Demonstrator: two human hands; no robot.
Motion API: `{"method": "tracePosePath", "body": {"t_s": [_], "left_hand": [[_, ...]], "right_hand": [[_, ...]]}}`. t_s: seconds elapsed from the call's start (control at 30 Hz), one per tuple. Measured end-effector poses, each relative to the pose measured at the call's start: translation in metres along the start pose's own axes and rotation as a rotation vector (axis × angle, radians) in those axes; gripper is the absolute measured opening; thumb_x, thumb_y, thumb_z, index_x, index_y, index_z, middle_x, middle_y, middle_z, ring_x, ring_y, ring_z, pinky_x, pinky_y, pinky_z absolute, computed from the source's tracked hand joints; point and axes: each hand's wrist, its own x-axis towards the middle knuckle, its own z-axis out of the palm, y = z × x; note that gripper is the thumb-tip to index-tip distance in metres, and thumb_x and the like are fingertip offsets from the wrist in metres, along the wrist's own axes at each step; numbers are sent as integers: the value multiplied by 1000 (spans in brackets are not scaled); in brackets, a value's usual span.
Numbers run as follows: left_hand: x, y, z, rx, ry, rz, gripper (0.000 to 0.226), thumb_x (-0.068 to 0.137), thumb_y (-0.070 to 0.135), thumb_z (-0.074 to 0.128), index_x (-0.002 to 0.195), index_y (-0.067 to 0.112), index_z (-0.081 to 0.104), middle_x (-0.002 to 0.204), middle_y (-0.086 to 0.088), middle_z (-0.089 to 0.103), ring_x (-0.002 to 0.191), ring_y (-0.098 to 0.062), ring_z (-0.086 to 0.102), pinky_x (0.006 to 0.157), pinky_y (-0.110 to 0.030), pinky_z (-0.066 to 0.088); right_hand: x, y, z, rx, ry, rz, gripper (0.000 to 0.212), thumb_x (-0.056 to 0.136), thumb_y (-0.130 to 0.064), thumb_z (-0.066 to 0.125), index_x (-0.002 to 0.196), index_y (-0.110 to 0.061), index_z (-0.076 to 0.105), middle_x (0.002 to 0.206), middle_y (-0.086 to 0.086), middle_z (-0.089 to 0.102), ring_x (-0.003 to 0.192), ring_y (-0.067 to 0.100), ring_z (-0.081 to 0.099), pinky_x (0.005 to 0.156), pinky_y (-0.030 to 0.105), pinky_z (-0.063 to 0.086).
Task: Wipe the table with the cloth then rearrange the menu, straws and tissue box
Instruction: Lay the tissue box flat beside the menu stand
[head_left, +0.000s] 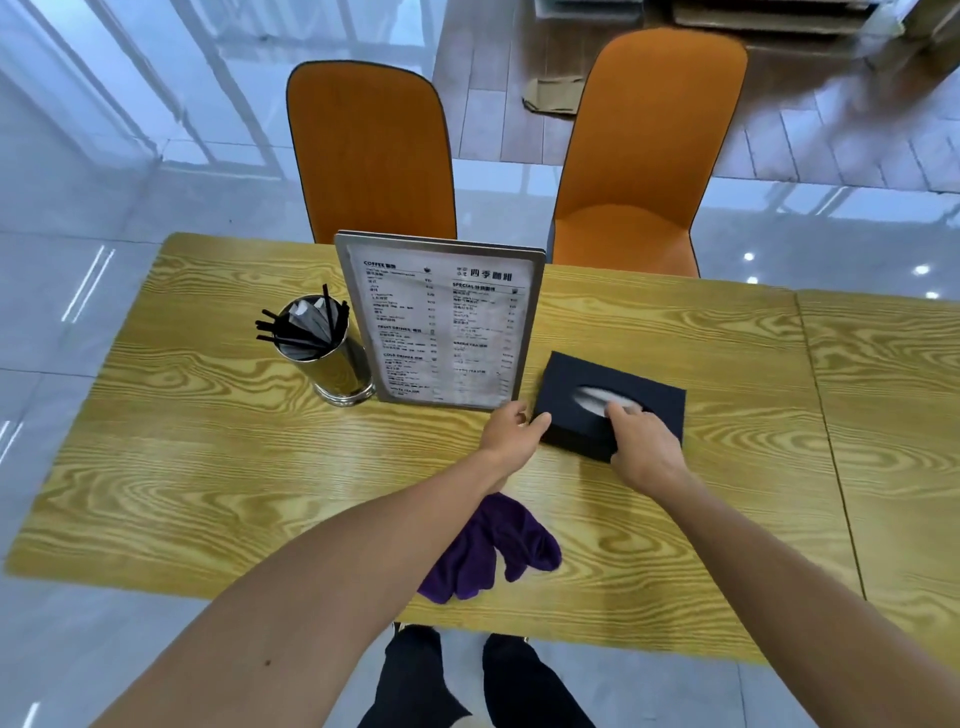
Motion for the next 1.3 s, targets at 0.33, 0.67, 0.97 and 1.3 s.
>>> {"method": "tracePosePath", "body": {"t_s": [0.33, 0.67, 0.97, 1.3], "left_hand": [[14, -9, 11, 128, 120, 25, 43, 97, 24, 64, 135, 5, 59, 133, -7, 64, 112, -12, 57, 90, -20, 40], [19, -17, 16, 50, 194, 12, 43, 94, 21, 69, 134, 6, 61, 133, -6, 65, 121, -18, 61, 100, -22, 44], [21, -25, 8, 45, 279, 20, 41, 94, 23, 69, 131, 7, 63, 128, -6, 68, 117, -17, 62, 99, -22, 45], [19, -25, 9, 76, 305, 42, 40, 96, 24, 66, 132, 8, 62, 130, -6, 67, 117, -17, 62, 98, -23, 46]], "right_hand": [[-27, 37, 26, 504, 387, 331, 64, 90, -29, 68, 144, -9, 41, 148, 17, 37, 139, 35, 34, 114, 51, 34], [6, 49, 16, 1014, 181, 631, 35, 97, -17, 62, 131, -10, 55, 106, 3, 63, 93, 23, 62, 73, 37, 49], [12, 38, 20, 961, 186, 525, 36, 100, -19, 62, 133, -9, 53, 112, 2, 61, 99, 21, 60, 78, 34, 47], [11, 38, 21, 925, 171, 448, 35, 100, -22, 61, 132, -11, 51, 114, 2, 60, 99, 19, 58, 75, 31, 45]]}}
